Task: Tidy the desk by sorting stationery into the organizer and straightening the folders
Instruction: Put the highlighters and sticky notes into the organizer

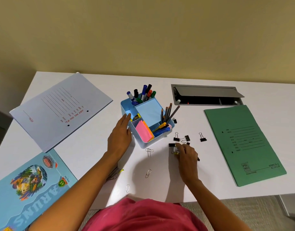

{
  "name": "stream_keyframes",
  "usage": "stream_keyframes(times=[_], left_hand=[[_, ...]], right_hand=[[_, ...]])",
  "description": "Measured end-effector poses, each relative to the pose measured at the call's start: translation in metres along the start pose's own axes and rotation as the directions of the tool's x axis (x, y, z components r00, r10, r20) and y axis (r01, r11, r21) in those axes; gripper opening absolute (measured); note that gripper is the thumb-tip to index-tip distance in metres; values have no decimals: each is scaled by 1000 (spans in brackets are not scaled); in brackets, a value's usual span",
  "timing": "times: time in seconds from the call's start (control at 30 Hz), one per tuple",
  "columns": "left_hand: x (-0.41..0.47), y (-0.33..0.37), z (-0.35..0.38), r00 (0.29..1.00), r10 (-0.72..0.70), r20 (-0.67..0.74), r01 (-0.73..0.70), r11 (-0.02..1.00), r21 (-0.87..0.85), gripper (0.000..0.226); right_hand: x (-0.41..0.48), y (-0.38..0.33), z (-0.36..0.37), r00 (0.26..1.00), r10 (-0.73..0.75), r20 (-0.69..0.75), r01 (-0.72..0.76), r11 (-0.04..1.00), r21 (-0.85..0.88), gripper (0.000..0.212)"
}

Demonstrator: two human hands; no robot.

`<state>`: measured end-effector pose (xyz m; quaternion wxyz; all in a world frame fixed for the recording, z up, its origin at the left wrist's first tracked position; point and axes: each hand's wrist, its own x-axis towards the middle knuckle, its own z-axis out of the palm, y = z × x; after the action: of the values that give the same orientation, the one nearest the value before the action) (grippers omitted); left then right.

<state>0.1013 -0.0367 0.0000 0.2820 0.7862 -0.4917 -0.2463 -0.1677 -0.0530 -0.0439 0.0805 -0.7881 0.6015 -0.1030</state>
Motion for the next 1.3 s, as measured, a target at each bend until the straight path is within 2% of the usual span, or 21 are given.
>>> stream_keyframes(times=[0.1, 0.17, 0.23, 0.27, 0.33, 0.4, 0.5, 0.63, 0.73, 0.8, 0.9, 1.0, 1.07, 1.17, 1.3], left_hand=[[0, 0, 2, 999, -12, 35, 14, 998, -59, 56], [1, 0, 2, 999, -17, 40, 21, 994, -108, 56], [2, 1, 0, 999, -39, 17, 41, 984, -173, 55], [3, 2, -2, 998, -55, -2, 54, 978, -203, 53], [5, 4, -7, 996, -83, -41, 71, 970, -234, 52], [8, 5, -12, 992, -102, -73, 81, 966, -247, 51], [14, 9, -18, 990, -116, -81, 91, 961, -263, 50], [19, 17, -29, 990, -126, -64, 105, 959, -265, 65], [24, 26, -36, 985, -162, -68, 139, 955, -263, 71], [28, 29, -39, 985, -145, -99, 114, 956, -271, 71], [33, 30, -41, 985, -87, -150, 46, 965, -259, 64], [40, 28, -43, 985, -60, -159, 32, 985, -172, 62], [42, 24, -42, 992, 42, -117, -43, 999, -8, 59], [46, 16, -42, 976, 215, 22, -214, 946, 242, 67], [52, 7, -41, 963, 218, 162, -265, 885, 383, 63]], right_hand=[[1, 3, -2, 999, -34, -24, 35, 999, 34, 35], [0, 1, -6, 998, 3, -68, 9, 985, 174, 30], [-4, -6, -15, 990, 65, -126, -18, 938, 345, 34], [-7, -13, -21, 985, 50, -165, 23, 911, 412, 38], [-11, -30, -37, 955, -71, -287, 209, 848, 488, 42], [-10, -51, -53, 910, -165, -381, 356, 783, 510, 37], [6, -90, -73, 863, -228, -452, 457, 735, 501, 40], [44, -142, -84, 872, -54, -487, 403, 643, 651, 40], [73, -169, -78, 910, 65, -409, 290, 603, 743, 37], [86, -182, -70, 938, 83, -338, 215, 624, 751, 36], [98, -192, -55, 957, 41, -287, 188, 667, 721, 36], [105, -197, -38, 975, 30, -220, 131, 723, 678, 36], [109, -197, -28, 981, 38, -188, 88, 780, 619, 36], [114, -194, -15, 988, 27, -150, 50, 872, 487, 32], [113, -194, -6, 993, 15, -114, 30, 923, 385, 33]])
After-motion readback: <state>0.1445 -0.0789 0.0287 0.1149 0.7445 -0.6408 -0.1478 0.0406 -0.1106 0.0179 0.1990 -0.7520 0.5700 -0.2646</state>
